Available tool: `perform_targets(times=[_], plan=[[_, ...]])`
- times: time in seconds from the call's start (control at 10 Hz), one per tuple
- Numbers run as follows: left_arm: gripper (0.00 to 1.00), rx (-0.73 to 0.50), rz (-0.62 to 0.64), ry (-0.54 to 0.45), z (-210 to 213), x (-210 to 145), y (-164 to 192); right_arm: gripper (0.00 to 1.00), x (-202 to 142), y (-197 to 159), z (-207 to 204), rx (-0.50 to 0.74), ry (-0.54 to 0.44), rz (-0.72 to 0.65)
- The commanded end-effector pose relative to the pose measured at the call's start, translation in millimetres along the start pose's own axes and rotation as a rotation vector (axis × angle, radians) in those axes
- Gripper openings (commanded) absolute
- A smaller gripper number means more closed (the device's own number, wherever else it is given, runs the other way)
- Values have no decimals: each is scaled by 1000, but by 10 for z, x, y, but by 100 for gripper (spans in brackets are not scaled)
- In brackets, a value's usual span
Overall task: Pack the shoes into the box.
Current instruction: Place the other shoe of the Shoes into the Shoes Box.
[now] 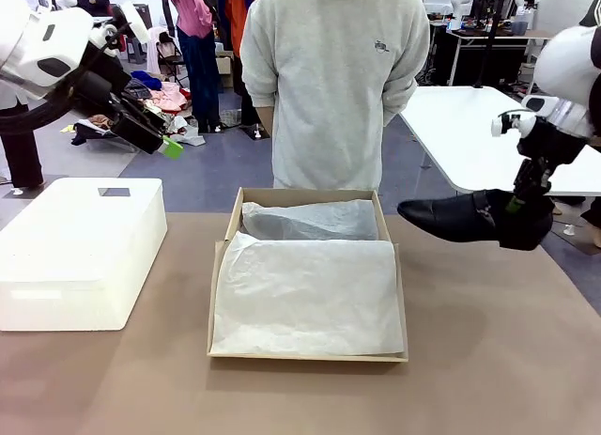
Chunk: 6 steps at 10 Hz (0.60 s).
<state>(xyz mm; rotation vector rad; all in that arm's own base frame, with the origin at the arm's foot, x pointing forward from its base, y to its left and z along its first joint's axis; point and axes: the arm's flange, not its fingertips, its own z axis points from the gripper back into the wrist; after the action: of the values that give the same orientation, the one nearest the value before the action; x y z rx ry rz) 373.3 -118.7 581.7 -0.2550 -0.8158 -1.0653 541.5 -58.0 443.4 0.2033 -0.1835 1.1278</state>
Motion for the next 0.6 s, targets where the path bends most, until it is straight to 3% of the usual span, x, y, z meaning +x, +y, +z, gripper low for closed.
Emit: perform_targets(times=[0.0,0.2,0.3,0.5], plan=[[100,-14,-9,-14,1,-11,18,0,225,108,156,-27,-51,-92],[100,-14,-9,-14,1,-11,18,0,374,204,228,-14,-46,-88],[100,-14,-9,-14,1,-11,18,0,379,260,252,-65,-52,-28],[100,-14,-9,-14,1,-11,18,0,294,160,164,-21,-32,-72]])
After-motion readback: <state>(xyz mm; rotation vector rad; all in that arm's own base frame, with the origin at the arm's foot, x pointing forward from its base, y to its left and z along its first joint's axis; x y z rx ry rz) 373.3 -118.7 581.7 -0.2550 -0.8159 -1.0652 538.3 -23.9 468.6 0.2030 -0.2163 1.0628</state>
